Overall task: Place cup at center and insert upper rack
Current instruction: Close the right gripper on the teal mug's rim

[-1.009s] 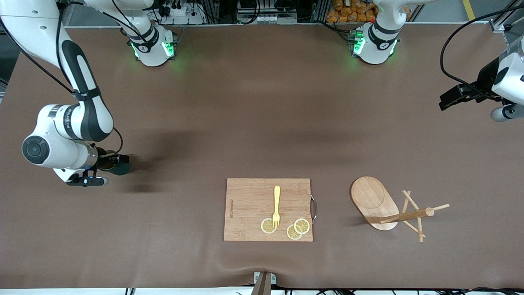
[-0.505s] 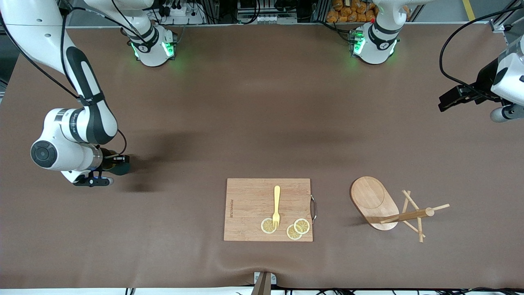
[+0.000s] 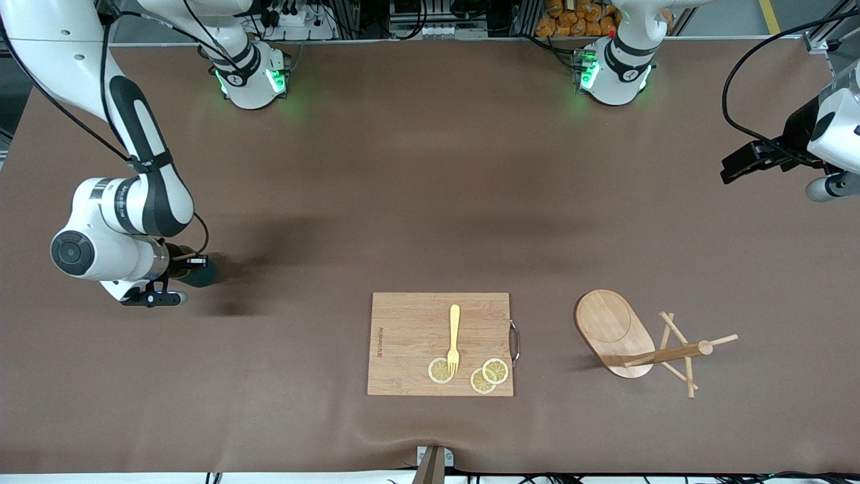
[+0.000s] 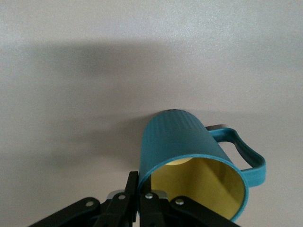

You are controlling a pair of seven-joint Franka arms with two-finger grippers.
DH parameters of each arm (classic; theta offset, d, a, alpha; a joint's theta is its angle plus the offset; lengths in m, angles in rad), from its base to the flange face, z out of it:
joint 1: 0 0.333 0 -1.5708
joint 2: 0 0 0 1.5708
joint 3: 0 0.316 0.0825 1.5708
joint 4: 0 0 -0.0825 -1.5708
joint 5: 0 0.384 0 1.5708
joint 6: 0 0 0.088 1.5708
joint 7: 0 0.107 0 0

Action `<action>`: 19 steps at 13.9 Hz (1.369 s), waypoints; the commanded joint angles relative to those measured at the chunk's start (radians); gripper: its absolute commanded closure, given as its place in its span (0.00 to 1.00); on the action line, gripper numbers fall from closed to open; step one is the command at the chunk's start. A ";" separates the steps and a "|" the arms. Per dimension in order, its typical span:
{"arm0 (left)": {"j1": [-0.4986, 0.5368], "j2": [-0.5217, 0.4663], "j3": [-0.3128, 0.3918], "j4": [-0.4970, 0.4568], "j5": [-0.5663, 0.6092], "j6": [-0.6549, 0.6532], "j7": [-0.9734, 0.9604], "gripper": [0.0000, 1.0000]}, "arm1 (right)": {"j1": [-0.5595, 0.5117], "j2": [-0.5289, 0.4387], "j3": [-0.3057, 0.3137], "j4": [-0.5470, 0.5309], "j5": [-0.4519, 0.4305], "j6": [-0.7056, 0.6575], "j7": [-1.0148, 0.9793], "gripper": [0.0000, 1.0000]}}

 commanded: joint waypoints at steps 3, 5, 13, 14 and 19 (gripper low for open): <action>0.002 0.002 -0.008 0.013 0.007 -0.003 -0.007 0.00 | 0.005 -0.009 0.003 0.034 0.005 -0.005 0.009 1.00; 0.003 0.001 -0.008 0.012 0.009 -0.004 -0.002 0.00 | 0.014 -0.009 0.003 0.052 0.007 -0.005 0.009 1.00; 0.003 -0.001 -0.008 0.012 0.007 -0.004 0.007 0.00 | 0.132 -0.018 0.054 0.061 0.057 -0.005 0.283 1.00; 0.002 0.001 -0.008 0.013 0.009 0.000 0.004 0.00 | 0.140 -0.020 0.086 0.063 0.057 -0.005 0.349 1.00; 0.005 0.002 -0.010 0.012 0.009 0.000 0.009 0.00 | 0.301 -0.029 0.134 0.074 0.059 -0.005 0.679 1.00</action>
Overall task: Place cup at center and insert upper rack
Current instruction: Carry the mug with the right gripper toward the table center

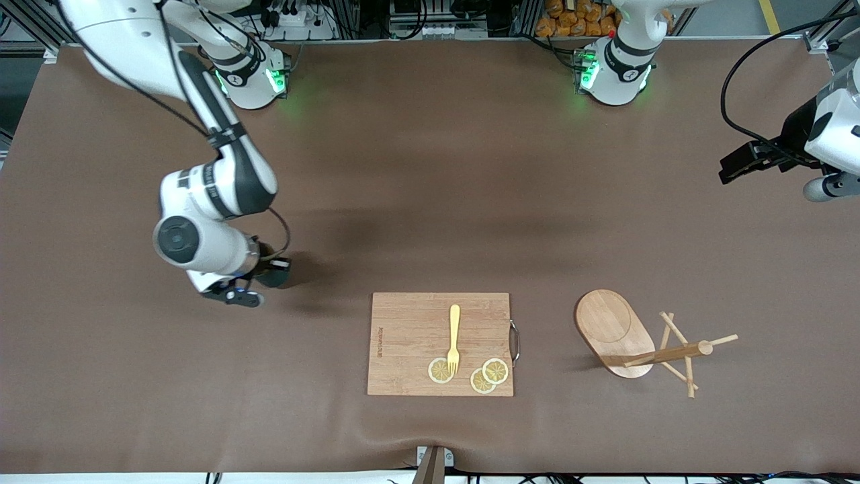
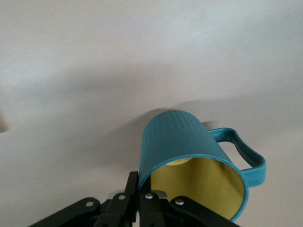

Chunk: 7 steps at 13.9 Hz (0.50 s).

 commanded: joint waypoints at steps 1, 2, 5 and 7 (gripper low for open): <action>0.005 0.002 -0.006 0.008 0.009 -0.001 0.006 0.00 | 0.096 -0.026 -0.004 0.001 0.018 -0.009 0.151 1.00; 0.004 0.002 -0.006 0.008 0.009 -0.001 -0.011 0.00 | 0.130 -0.027 -0.004 0.001 0.042 -0.009 0.185 1.00; 0.005 0.003 -0.006 0.004 0.012 -0.001 -0.010 0.00 | 0.228 -0.027 -0.004 0.018 0.110 -0.008 0.300 1.00; 0.005 0.005 -0.006 0.004 0.013 -0.001 -0.010 0.00 | 0.289 -0.026 -0.004 0.036 0.116 -0.008 0.388 1.00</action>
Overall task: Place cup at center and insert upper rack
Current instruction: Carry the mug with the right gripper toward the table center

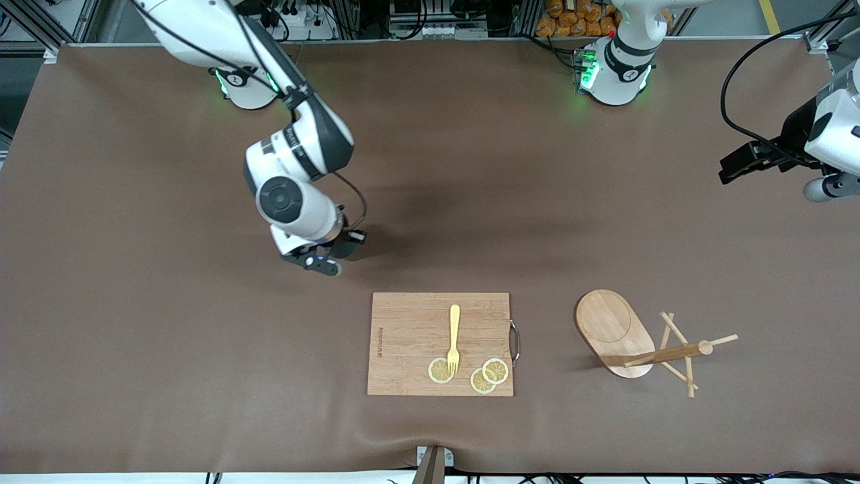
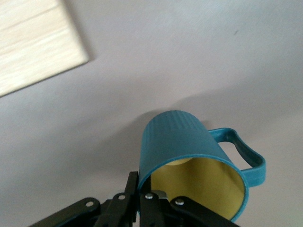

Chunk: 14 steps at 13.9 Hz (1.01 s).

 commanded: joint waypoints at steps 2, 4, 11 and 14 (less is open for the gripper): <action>0.007 0.011 -0.008 0.005 0.015 0.001 -0.005 0.00 | 0.114 -0.016 -0.009 0.027 0.033 -0.008 0.170 1.00; 0.007 0.016 -0.006 0.005 0.018 0.007 -0.005 0.00 | 0.170 -0.013 -0.009 0.031 0.039 -0.002 0.254 1.00; 0.010 0.028 0.003 0.013 0.024 0.016 0.016 0.00 | 0.311 0.019 -0.011 0.042 0.114 0.006 0.328 1.00; 0.010 0.045 0.003 0.015 0.026 0.036 0.027 0.00 | 0.357 0.056 -0.012 0.048 0.112 0.059 0.382 1.00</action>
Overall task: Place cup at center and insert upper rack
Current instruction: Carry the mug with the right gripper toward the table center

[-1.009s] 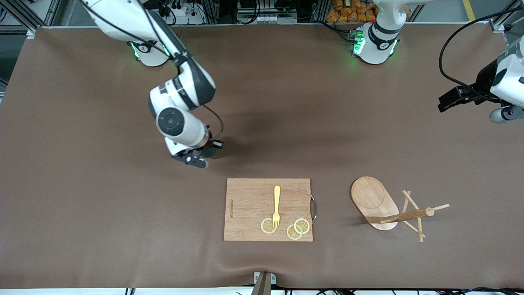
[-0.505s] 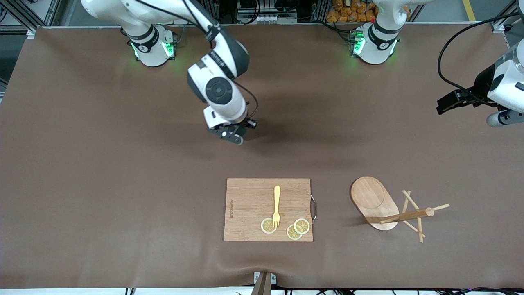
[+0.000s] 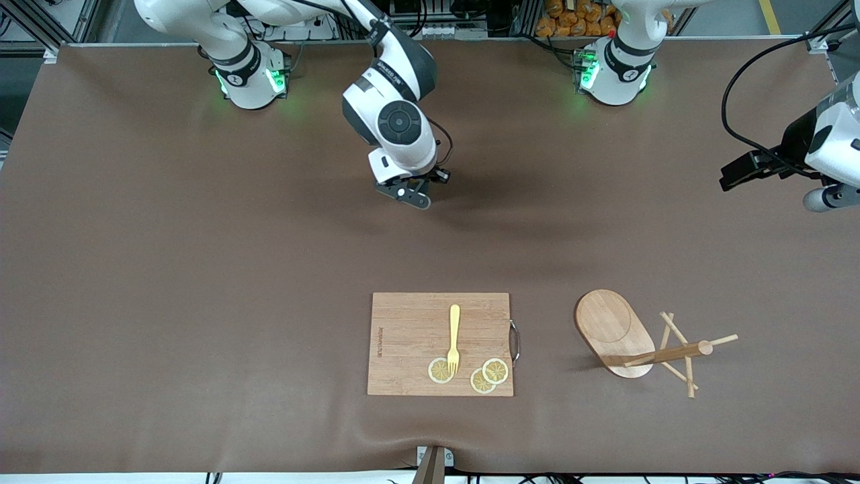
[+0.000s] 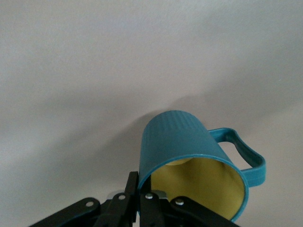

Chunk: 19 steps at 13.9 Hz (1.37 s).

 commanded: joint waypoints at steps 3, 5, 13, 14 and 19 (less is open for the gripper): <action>0.004 0.041 -0.003 0.018 0.052 0.043 0.032 0.00 | 0.068 0.053 -0.017 0.021 0.021 0.066 0.104 1.00; 0.003 0.051 -0.005 0.017 0.052 0.056 0.029 0.00 | 0.072 0.072 -0.016 0.032 0.021 0.066 0.135 1.00; -0.008 0.025 -0.026 0.015 0.039 0.028 -0.047 0.00 | 0.084 0.092 -0.017 0.053 0.016 0.066 0.258 1.00; -0.007 0.024 -0.032 0.017 0.039 0.028 -0.047 0.00 | 0.086 0.098 -0.017 0.055 0.016 0.074 0.258 1.00; -0.005 0.001 -0.048 0.013 0.038 0.027 -0.087 0.00 | 0.089 0.112 -0.017 0.059 0.005 0.089 0.242 1.00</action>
